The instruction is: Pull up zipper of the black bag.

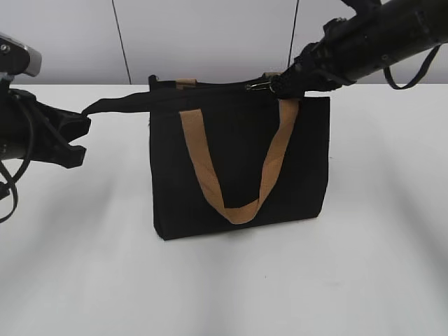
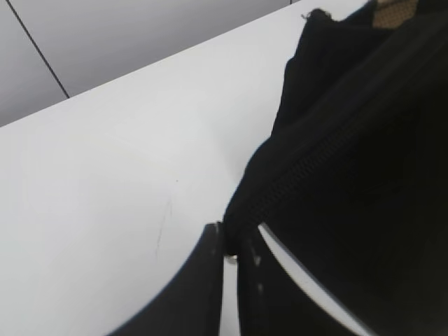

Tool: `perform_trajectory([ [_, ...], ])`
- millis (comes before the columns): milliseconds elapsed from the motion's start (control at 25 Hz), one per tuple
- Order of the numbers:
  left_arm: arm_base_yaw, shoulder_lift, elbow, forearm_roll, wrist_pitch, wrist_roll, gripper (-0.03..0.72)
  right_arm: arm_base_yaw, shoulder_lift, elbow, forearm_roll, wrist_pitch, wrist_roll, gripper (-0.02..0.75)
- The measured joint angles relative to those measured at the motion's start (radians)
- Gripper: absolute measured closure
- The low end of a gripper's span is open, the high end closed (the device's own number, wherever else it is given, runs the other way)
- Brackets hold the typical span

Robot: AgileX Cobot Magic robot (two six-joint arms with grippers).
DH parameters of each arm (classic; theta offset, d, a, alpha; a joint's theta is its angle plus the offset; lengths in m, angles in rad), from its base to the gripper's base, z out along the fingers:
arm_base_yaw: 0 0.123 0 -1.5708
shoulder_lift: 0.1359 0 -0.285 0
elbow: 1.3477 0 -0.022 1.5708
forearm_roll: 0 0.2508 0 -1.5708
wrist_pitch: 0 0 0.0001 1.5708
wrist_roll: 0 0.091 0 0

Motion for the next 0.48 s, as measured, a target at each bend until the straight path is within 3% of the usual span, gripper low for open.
perform_trajectory([
  [240,0.0,0.0,0.0,0.0,0.002,0.0,0.676,-0.102,-0.002,0.0,-0.002,0.059,0.01,0.738],
  [480,0.0,0.0,0.0,0.002,0.006,0.0,0.676,-0.105,-0.002,0.0,-0.005,0.069,0.013,0.738],
])
